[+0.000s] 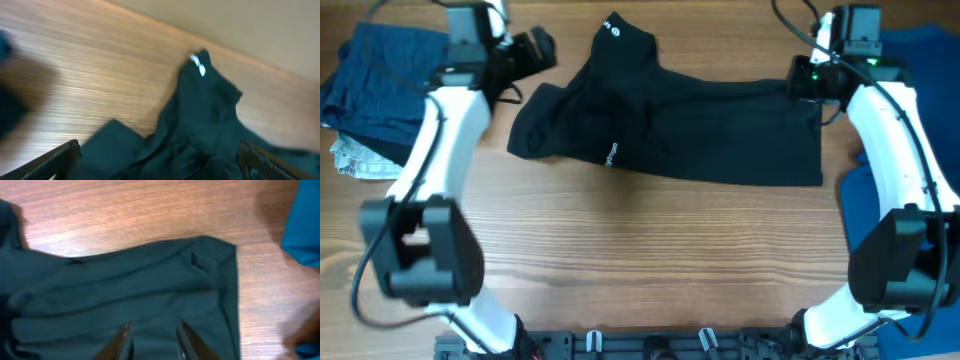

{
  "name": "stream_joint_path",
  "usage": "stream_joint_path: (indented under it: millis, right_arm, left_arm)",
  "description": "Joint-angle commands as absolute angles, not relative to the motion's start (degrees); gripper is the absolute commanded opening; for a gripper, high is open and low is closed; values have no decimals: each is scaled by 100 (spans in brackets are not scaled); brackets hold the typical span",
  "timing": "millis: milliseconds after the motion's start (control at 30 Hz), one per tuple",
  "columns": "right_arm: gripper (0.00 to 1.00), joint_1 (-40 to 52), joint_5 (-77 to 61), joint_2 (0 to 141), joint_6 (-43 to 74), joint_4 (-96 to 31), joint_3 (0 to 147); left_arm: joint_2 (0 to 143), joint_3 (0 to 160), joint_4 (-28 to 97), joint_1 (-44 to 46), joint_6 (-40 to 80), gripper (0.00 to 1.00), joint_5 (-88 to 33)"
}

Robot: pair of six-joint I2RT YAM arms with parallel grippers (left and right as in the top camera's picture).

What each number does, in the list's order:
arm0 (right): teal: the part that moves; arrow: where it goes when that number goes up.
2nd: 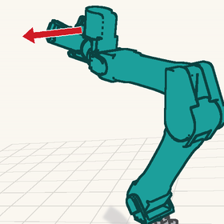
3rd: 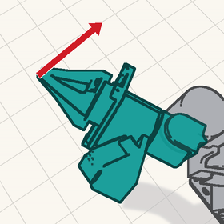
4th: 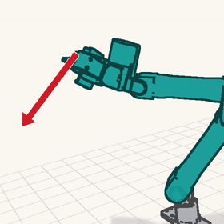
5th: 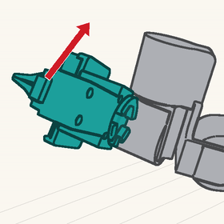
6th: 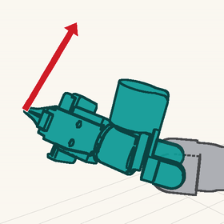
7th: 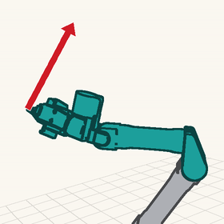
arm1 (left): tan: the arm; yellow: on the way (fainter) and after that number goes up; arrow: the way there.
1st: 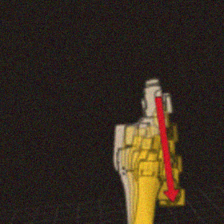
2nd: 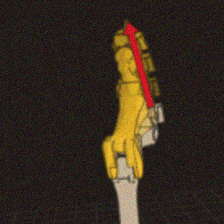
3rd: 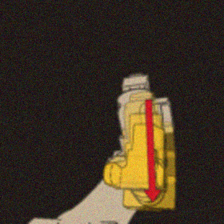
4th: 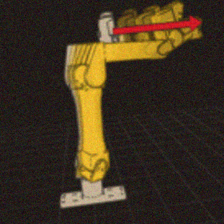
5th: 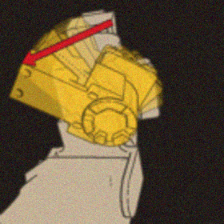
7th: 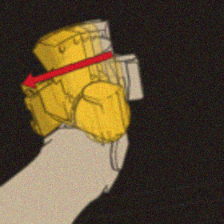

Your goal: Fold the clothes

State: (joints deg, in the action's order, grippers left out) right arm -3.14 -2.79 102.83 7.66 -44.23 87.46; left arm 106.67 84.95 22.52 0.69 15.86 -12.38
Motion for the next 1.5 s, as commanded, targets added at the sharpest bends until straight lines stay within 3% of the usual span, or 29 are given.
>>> stream_joint_path:
  millis: [0,67,233,267,300,333,367,400,700,867,1200,1300,1467]
  right_arm:
    - [37,-460,-429,10221,550,-4508,8715]
    - [44,-486,-425,10221,443,-4515,8652]
    - [45,-486,-388,10224,451,-4525,8501]
    - [45,-486,-388,10224,449,-4552,8488]
    - [45,-486,-388,10224,451,-4571,8482]
    - [45,-486,-388,10224,449,-4574,8482]
    - [44,-484,-388,10224,449,-4574,8482]
    - [44,-484,-388,10224,451,-4574,8482]
    - [44,-484,-388,10224,449,-4665,8482]
    - [44,-484,-388,10228,447,-4770,8482]
    - [45,-489,-388,10888,86,-4471,8482]
    - [45,-489,-392,10884,1,-4187,8490]
    - [54,-489,-395,10875,189,-4097,8582]
  left_arm:
    - [11386,8552,1767,340,1345,100,-1494]
    - [11703,8552,1055,510,1347,99,-1494]
    - [12197,8552,-270,921,1345,80,-773]
    - [12348,8552,-504,1011,1343,69,-646]
    - [12523,8552,-755,1090,1321,43,-633]
    - [12613,8552,-871,1122,1323,32,-635]
    - [12717,8552,-978,1153,1323,24,-631]
    - [12827,8552,-1081,1179,1323,23,-633]
    - [13548,8552,-1177,1173,1214,20,-427]
    - [13568,8552,-381,1068,1216,11,1096]
    - [13485,8552,773,657,1262,7,1144]
    - [13039,8554,593,683,1264,14,1140]
    - [11585,8602,97,733,1267,58,336]
